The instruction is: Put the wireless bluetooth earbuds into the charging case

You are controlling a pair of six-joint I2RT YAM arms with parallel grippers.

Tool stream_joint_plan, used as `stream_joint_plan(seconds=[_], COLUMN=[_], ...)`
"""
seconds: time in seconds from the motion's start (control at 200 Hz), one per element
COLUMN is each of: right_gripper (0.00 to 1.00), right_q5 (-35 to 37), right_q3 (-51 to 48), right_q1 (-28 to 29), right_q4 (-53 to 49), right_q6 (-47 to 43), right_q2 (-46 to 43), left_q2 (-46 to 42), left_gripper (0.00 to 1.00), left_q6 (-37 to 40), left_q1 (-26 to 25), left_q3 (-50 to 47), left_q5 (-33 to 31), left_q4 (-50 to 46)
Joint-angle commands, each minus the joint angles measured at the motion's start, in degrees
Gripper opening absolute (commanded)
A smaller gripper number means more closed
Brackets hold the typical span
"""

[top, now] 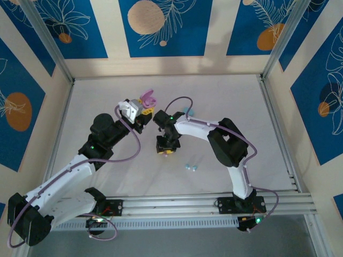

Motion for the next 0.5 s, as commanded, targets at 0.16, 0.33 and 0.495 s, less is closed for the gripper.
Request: stream_joint_plan(seconds=[0.16,0.33,0.495], right_gripper=[0.34,0.32,0.30], right_q5=[3.4,4.6,4.8], right_q3=[3.4,4.3,4.9], right_q1=[1.3,1.5,1.8], right_q4=[-4.3,-5.4,-6.2], right_q6=[-2.1,-3.4,-4.1], right_q2=[2.2,2.9,3.4], left_q2=[-0.7,-0.7,-0.8], left_gripper=[0.24,0.24,0.24], left_q6=[0.1,0.0,0.0], left_q1=[-0.2,-0.3,-0.2], left_q3=[1.3,1.2,1.2], left_q5=[0.2,0.2,0.3], left_q4=[2.2,2.2,2.2])
